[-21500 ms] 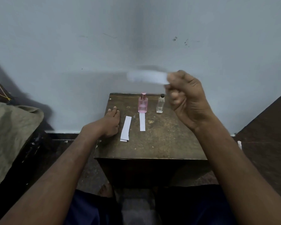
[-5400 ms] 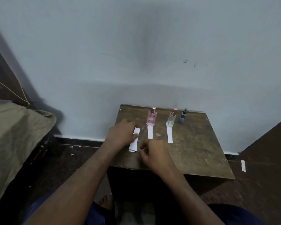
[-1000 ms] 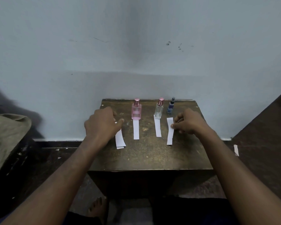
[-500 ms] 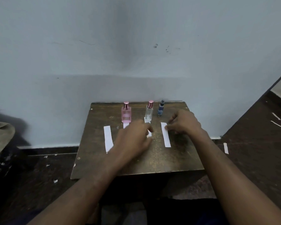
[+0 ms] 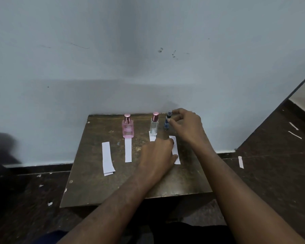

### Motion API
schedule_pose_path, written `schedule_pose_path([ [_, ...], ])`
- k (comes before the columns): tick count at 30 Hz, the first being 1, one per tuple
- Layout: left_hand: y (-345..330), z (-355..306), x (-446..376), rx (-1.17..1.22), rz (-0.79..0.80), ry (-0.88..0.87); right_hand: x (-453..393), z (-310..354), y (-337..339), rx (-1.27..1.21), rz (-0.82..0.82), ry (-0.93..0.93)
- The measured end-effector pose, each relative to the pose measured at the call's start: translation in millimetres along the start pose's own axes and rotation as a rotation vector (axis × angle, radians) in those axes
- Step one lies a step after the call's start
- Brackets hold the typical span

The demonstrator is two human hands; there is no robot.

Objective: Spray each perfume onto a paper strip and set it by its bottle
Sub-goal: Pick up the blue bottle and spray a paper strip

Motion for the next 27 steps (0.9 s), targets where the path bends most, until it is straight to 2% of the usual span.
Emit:
schedule_pose_path([
  [5,3,-1,-2,0.028,-0.015,-0.026,-3,-2,-3,-0.017,0.011,0.026],
  [10,12,11,-5,0.188,-0.002,0.026,-3,-4,-1,0.001,0.002,0.004],
  [15,29,35,5,0.315,-0.125,0.073,4,0,20,-0.047,-0.019,-0.016],
  [19,41,46,18,0.383,-0.239,0.052,36,19,30,-0.152,0.163,0.048],
  [23,50,54,27,0.47,-0.277,-0.004,59,49,29,-0.303,0.329,0.092],
  [27,63,64,32,0.557,-0.319,0.04,66,68,24,-0.368,0.374,0.094],
])
Point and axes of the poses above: each hand's wrist, its own x-axis away from the middle knuckle, its own y-axis out of the back of the hand, z = x × y, the point moved 2 cm from there along -x, towards the middle knuckle, and after that the axes turned 3 degrees about -x, right-handed, at the moved point
